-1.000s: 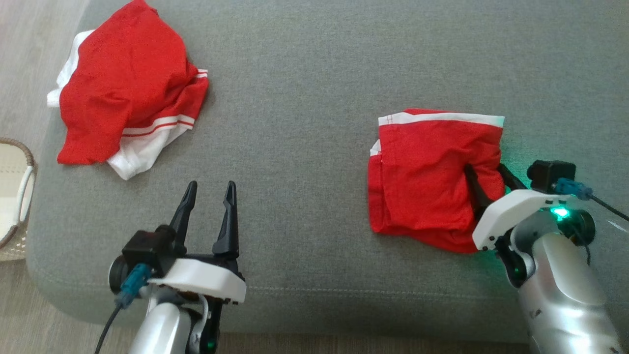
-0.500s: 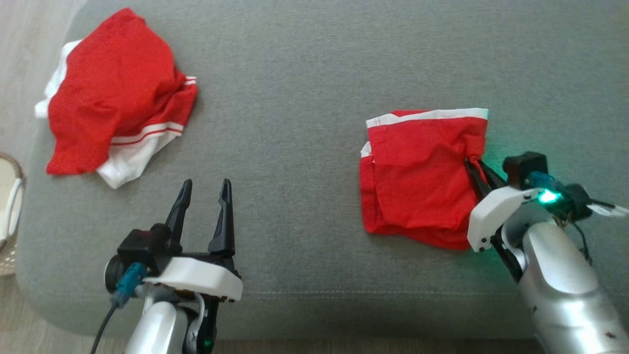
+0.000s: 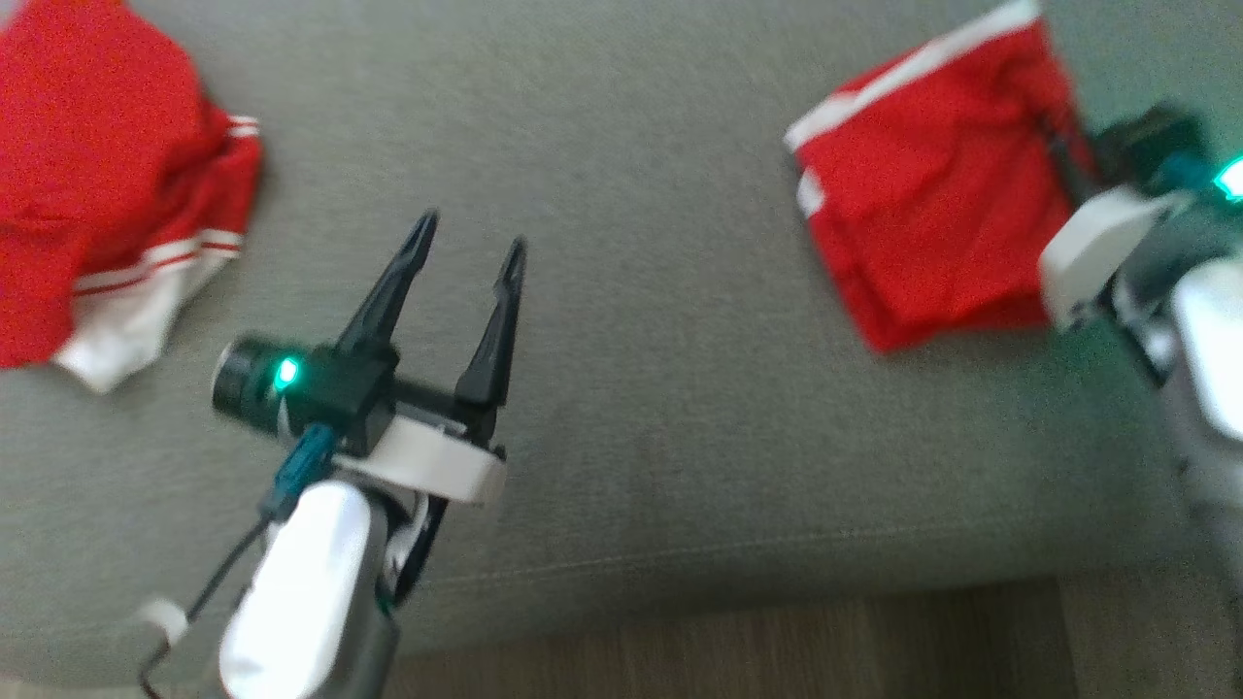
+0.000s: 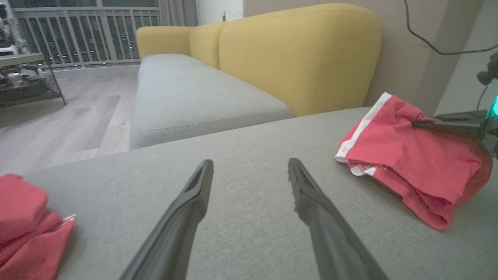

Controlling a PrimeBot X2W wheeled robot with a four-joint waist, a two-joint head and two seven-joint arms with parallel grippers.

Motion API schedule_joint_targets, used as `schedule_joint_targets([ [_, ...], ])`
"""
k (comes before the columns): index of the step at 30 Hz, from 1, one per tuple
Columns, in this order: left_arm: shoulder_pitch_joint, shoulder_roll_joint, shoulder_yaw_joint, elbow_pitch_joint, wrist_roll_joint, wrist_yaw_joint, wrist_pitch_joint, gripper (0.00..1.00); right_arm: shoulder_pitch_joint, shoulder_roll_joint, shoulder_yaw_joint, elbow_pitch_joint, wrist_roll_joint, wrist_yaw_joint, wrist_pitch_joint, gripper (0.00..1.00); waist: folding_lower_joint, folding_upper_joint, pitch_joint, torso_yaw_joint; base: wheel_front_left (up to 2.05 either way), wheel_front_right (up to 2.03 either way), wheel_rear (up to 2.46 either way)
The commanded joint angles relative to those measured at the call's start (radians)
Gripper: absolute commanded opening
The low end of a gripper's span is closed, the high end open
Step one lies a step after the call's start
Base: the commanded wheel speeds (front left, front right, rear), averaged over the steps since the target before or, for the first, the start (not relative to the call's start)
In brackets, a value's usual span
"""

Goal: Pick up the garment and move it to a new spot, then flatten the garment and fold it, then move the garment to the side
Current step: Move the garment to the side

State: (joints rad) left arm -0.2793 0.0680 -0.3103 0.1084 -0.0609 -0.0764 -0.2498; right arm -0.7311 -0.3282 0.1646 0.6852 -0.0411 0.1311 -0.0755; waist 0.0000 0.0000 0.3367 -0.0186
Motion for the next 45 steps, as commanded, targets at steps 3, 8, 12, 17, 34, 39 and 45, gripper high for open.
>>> schedule_joint_targets([
  [3, -0.108, 0.052, -0.008, -0.044, 0.036, -0.028, -0.012, 1.0, -0.058, -0.057, -0.018, -0.06, 0.034, 0.0, 0.015, 0.0, 0.0, 0.0, 0.109, -0.089, 0.0, 0.0, 0.0],
  [8, -0.217, 0.084, -0.083, -0.039, 0.049, -0.047, -0.012, 1.0, -0.094, -0.096, -0.097, -0.094, 0.051, 0.0, 0.022, 0.0, 0.0, 0.0, 0.176, -0.139, 0.0, 0.0, 0.0],
  [12, -0.29, 0.095, -0.149, -0.037, 0.045, -0.052, -0.012, 1.0, -0.099, -0.089, -0.174, -0.121, 0.047, 0.0, 0.031, 0.0, 0.0, 0.0, 0.215, -0.167, 0.0, 0.0, 0.0],
  [17, -0.343, 0.097, -0.195, -0.033, 0.018, -0.053, -0.012, 1.0, -0.11, -0.086, -0.239, -0.151, 0.059, 0.0, 0.038, 0.0, 0.0, 0.0, 0.245, -0.181, 0.0, 0.0, 0.0],
  [34, -0.425, 0.105, -0.234, -0.036, -0.042, -0.053, -0.012, 1.0, -0.069, -0.061, -0.409, -0.349, 0.002, 0.0, 0.102, 1.0, 0.0, 0.0, 0.313, -0.134, 0.0, 0.0, 0.0],
  [39, -0.399, 0.092, -0.205, -0.033, -0.056, -0.044, -0.012, 1.0, -0.044, -0.016, -0.411, -0.407, 0.007, 0.0, 0.117, 1.0, 0.0, 0.0, 0.27, -0.116, 0.0, 0.0, 0.0],
  [45, -0.329, 0.075, -0.146, -0.031, -0.076, -0.022, -0.012, 1.0, -0.015, 0.037, -0.366, -0.451, 0.007, 0.0, 0.115, 1.0, 0.0, 0.0, 0.175, -0.09, 0.0, 0.0, 0.0],
])
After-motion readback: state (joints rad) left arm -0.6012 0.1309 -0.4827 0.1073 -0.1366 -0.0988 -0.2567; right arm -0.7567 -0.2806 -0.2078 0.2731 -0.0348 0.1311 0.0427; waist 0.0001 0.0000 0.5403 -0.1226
